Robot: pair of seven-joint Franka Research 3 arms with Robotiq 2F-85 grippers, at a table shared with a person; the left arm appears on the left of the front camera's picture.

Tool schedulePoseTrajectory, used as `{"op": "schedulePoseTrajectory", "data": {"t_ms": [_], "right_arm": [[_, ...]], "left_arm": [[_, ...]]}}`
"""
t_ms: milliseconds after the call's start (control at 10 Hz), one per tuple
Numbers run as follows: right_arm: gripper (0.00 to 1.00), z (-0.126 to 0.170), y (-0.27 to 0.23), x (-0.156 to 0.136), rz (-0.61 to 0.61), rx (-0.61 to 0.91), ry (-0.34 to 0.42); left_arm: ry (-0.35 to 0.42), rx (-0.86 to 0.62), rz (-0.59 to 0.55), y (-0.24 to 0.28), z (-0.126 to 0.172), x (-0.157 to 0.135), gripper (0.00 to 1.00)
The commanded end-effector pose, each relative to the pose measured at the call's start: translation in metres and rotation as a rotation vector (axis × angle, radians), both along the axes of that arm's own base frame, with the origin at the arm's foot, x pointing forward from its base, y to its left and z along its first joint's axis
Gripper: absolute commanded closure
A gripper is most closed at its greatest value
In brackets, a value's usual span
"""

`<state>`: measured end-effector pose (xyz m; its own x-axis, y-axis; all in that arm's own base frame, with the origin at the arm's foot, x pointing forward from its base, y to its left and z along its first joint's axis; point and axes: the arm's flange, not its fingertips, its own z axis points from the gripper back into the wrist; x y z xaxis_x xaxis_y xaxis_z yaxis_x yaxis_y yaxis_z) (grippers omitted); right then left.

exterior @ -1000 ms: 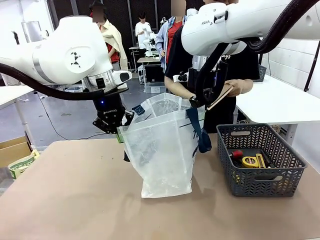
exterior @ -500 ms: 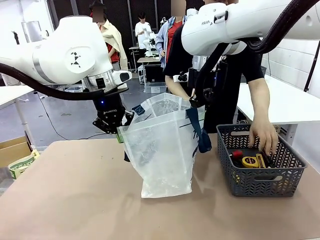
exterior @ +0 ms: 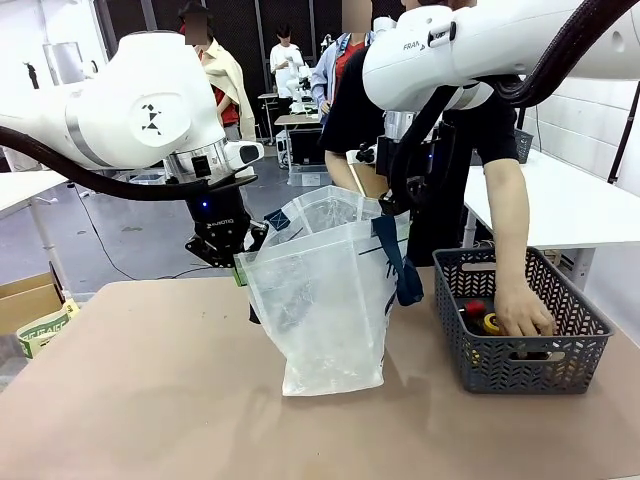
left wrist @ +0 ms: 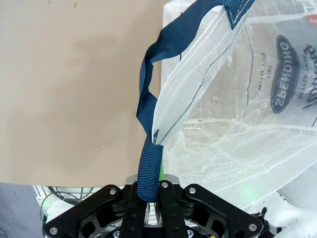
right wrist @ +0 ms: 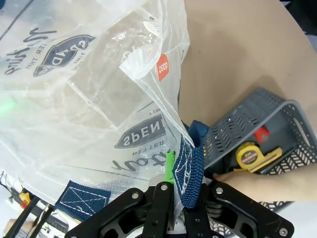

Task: Transfer purchased items from the store into the shopping bag.
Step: Move the Reusable shopping bag to the right side of the table.

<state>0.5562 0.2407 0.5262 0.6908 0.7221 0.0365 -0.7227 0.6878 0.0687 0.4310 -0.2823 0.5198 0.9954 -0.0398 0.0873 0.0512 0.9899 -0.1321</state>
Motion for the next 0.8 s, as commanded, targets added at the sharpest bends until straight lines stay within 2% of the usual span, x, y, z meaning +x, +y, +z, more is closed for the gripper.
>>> {"op": "schedulePoseTrajectory", "data": {"t_ms": [0, 700], "right_arm": [[1.00, -0.0018, -0.0034, 0.0012, -0.018, -0.007, 0.004], [1.00, -0.0018, -0.0034, 0.0012, -0.018, -0.007, 0.004]], "left_arm": [[0.005, 0.019, -0.001, 0.0077, 0.0002, -0.0023, 1.00], [0.005, 0.019, -0.001, 0.0077, 0.0002, -0.0023, 1.00]]}}
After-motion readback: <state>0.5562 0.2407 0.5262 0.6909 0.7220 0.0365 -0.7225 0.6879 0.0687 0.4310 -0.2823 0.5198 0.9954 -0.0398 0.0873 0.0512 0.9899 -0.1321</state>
